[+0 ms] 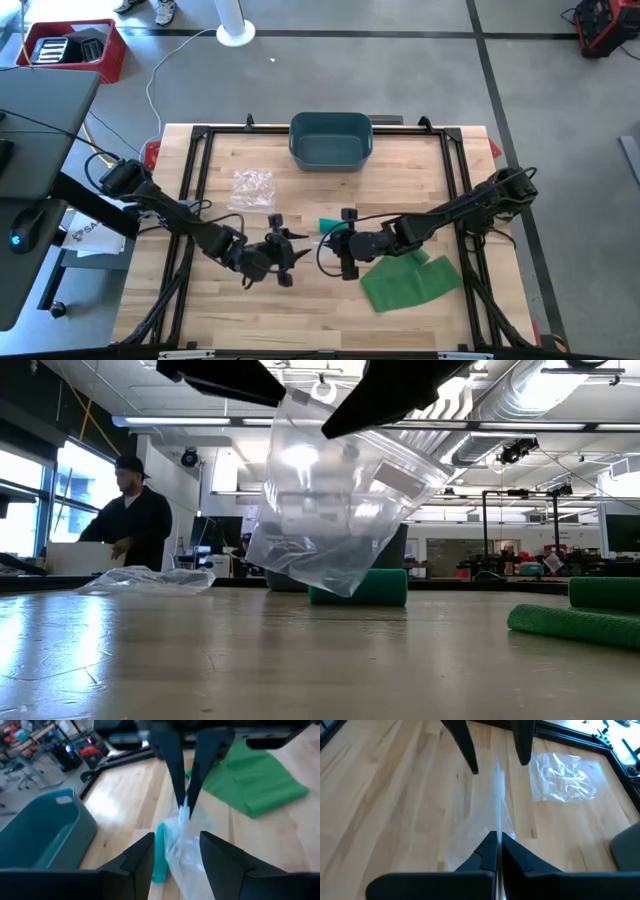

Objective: Roll bandage
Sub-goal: Open the bottom transparent zip bag

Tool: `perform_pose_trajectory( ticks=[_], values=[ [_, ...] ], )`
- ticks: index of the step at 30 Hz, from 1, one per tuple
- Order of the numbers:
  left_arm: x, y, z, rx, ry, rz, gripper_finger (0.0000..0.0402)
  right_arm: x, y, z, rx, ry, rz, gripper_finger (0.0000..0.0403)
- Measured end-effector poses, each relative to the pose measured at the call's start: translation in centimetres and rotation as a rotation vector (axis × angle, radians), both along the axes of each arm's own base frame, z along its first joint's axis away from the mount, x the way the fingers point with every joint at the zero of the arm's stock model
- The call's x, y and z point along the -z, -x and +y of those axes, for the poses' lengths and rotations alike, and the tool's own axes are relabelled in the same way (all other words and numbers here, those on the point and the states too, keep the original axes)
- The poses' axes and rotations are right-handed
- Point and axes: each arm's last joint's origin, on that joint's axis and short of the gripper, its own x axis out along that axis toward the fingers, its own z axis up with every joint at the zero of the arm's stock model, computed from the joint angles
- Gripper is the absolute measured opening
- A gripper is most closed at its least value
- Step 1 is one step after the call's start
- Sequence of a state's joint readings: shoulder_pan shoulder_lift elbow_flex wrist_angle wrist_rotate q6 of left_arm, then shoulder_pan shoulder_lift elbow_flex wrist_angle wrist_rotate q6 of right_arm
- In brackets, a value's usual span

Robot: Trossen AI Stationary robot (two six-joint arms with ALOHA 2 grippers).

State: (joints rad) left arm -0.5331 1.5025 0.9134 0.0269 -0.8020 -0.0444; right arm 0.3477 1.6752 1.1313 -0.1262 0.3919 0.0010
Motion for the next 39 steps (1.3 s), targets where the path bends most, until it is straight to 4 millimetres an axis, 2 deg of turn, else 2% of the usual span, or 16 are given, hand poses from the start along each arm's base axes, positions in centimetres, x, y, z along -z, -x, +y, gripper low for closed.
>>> perform_pose_trajectory(
  ticks=[6,15,21,28,33,36,39],
  values=[
    [-0.3,-0.3,0.1,0.054,-0.05,0.002,0.0114,0.0,0.0,0.0,-0.008,-0.005,-0.001,0.0],
    [-0.3,-0.4,0.1,0.082,-0.045,0.008,0.0009,0.0,0.0,0.0,-0.008,-0.006,-0.001,0.0],
    [-0.3,-0.7,0.6,0.086,-0.032,0.014,0.0003,0.0,0.0,0.1,-0.026,-0.016,-0.001,0.0],
    [0.9,-1.7,0.8,0.1,-0.033,0.033,0.0001,0.0,-0.1,0.1,-0.014,-0.013,-0.008,0.0004],
    [0.5,-1.3,0.5,0.066,-0.05,0.014,0.0001,-0.2,0.5,-0.1,0.001,0.006,0.026,0.0062],
    [0.2,-1.0,0.3,0.058,-0.065,0.005,0.0001,-0.7,0.9,-0.4,0.038,0.016,0.023,0.011],
    [0.1,-0.9,0.2,0.058,-0.066,0.0,0.0,-1.6,1.1,-0.3,0.036,0.001,-0.015,0.0139]
  ],
)
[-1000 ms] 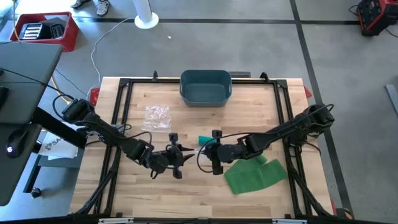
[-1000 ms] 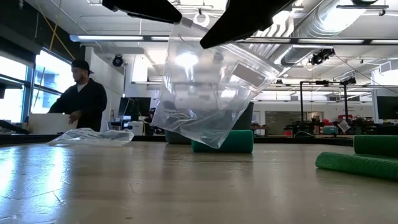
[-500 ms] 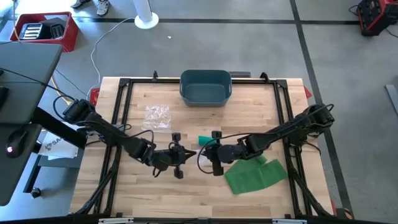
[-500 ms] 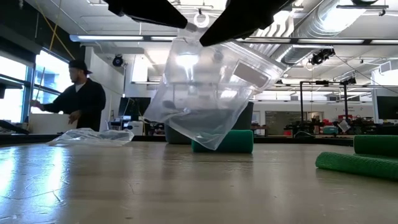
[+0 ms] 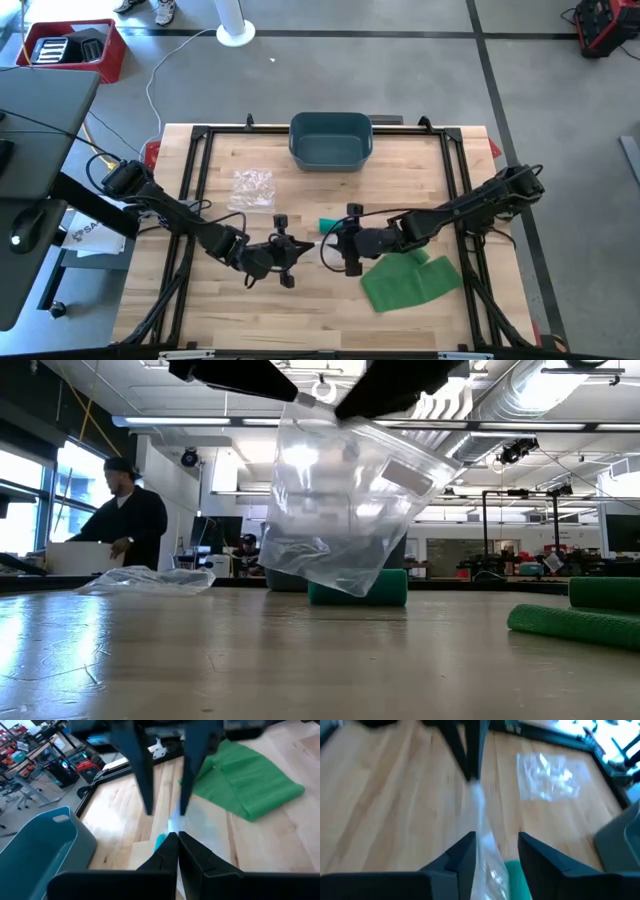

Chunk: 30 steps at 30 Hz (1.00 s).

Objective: Roll bandage
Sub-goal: Open the bottom transparent zip bag

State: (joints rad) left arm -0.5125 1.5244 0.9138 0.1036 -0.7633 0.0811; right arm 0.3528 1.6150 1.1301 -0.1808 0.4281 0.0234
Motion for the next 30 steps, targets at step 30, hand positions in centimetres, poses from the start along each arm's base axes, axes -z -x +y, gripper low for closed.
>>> perform_pose_trajectory(
  ticks=[30],
  values=[
    [-0.1,0.1,-0.2,0.011,-0.004,-0.003,0.0,0.6,-2.0,0.6,-0.142,0.126,-0.106,0.0072]
  ],
)
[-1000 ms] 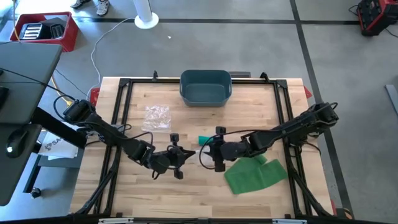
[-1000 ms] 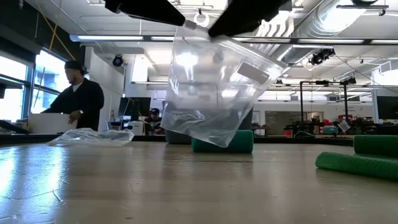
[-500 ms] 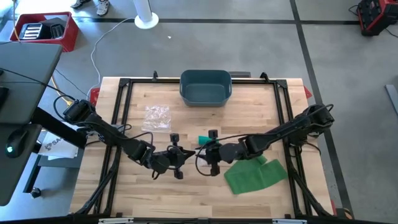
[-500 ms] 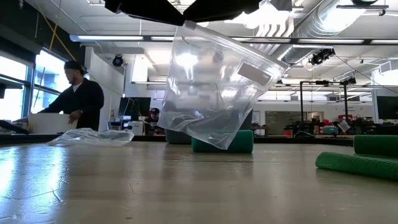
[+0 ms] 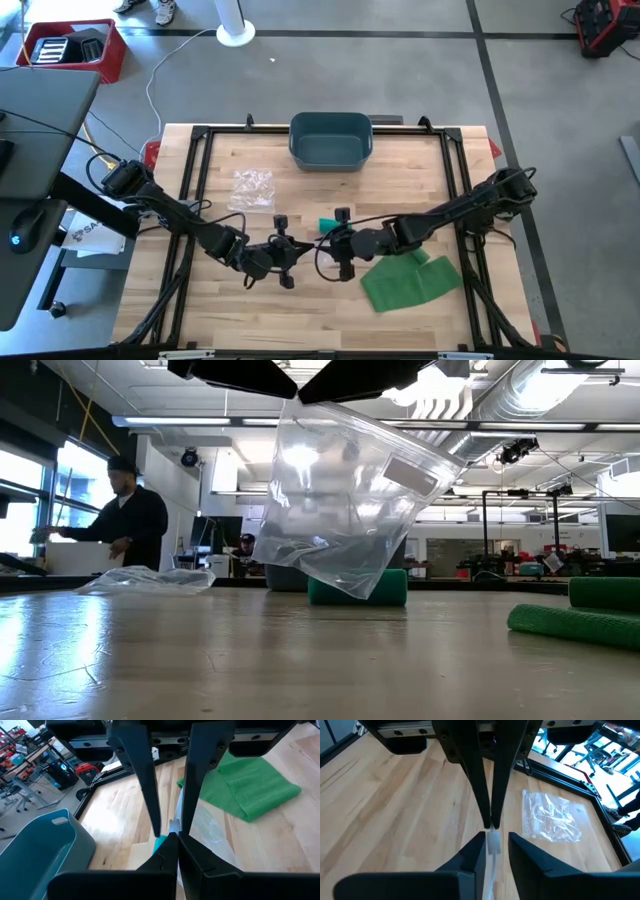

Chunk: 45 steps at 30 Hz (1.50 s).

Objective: Roll bandage
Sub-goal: Open the bottom transparent zip bag

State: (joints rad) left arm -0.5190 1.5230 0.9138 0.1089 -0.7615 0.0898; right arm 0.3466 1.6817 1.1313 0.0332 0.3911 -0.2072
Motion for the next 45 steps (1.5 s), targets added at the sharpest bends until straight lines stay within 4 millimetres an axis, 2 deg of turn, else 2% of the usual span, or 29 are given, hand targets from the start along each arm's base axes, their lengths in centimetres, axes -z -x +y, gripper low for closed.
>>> perform_pose_trajectory(
  ticks=[5,7,12,19,29,37,41,45],
  values=[
    [0.0,0.0,0.0,0.0,0.0,0.0,0.0,0.1,0.0,0.0,0.0,-0.001,0.008,0.0019],
    [0.0,0.0,-0.1,0.002,-0.001,0.001,0.0,0.1,0.1,0.1,-0.004,0.005,0.013,0.0009],
    [0.0,0.3,-0.4,0.006,-0.011,0.007,0.0,0.3,0.4,0.4,0.032,0.012,0.028,0.0023],
    [0.0,1.0,-0.8,-0.003,-0.041,0.023,0.0,0.7,1.1,0.6,0.064,0.008,0.09,0.0014],
    [-2.4,3.9,-0.3,-0.001,0.015,0.039,0.0,2.1,2.6,0.8,0.139,-0.018,0.262,0.0016],
    [-2.6,4.6,-0.2,0.035,0.047,0.075,0.0,2.5,3.3,1.2,0.16,-0.039,0.304,0.0016],
    [-2.7,4.5,-0.2,0.047,0.061,0.074,0.0,1.3,3.3,1.3,0.152,-0.045,0.287,0.0026],
    [-2.7,4.5,-0.2,0.048,0.064,0.07,0.0,-0.8,3.4,1.3,0.138,-0.071,0.24,0.0073]
  ],
)
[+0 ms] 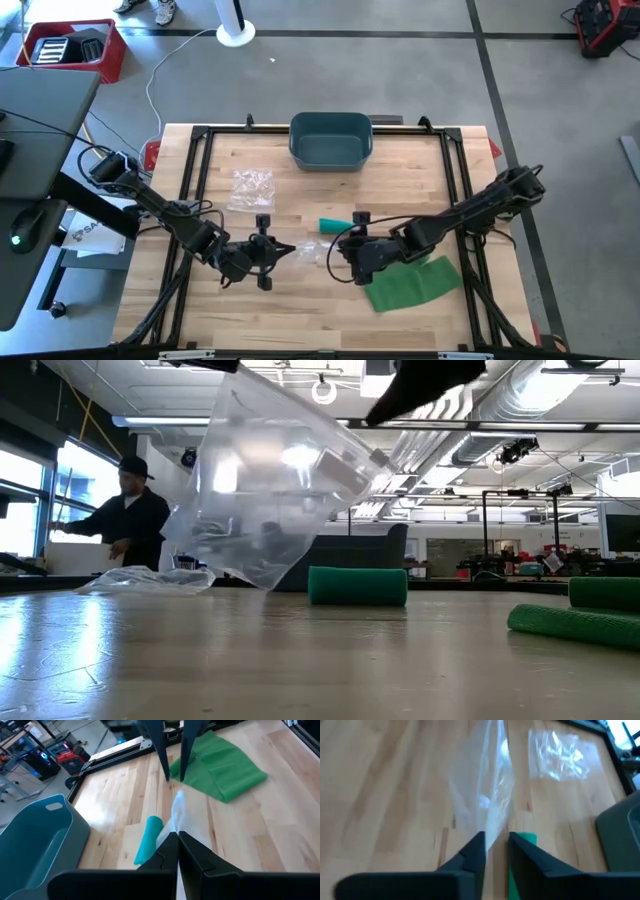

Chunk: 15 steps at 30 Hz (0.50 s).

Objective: Roll bandage
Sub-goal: Open the bottom transparent zip bag

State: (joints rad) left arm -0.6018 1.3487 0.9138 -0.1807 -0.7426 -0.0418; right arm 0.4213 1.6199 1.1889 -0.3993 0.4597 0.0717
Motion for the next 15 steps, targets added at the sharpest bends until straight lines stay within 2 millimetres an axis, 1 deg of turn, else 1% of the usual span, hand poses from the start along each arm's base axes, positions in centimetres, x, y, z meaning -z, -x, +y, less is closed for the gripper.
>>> perform_pose_trajectory(
  ticks=[4,7,10,15],
  values=[
    [-0.1,0.0,0.0,0.0,0.004,-0.006,0.0,-1.2,-0.4,0.1,-0.017,-0.016,-0.087,0.0127],
    [-0.2,-0.1,-0.1,0.005,0.002,-0.015,0.0,-1.2,-1.5,-0.1,-0.025,-0.036,-0.148,0.015],
    [-0.2,-0.1,-0.1,0.007,-0.001,-0.017,0.0,-0.6,-2.2,-0.5,-0.011,-0.029,-0.15,0.0157],
    [-0.2,-0.1,-0.1,0.009,-0.001,-0.016,0.0,-0.3,-2.8,-1.4,0.003,-0.064,-0.154,0.0158]
  ],
)
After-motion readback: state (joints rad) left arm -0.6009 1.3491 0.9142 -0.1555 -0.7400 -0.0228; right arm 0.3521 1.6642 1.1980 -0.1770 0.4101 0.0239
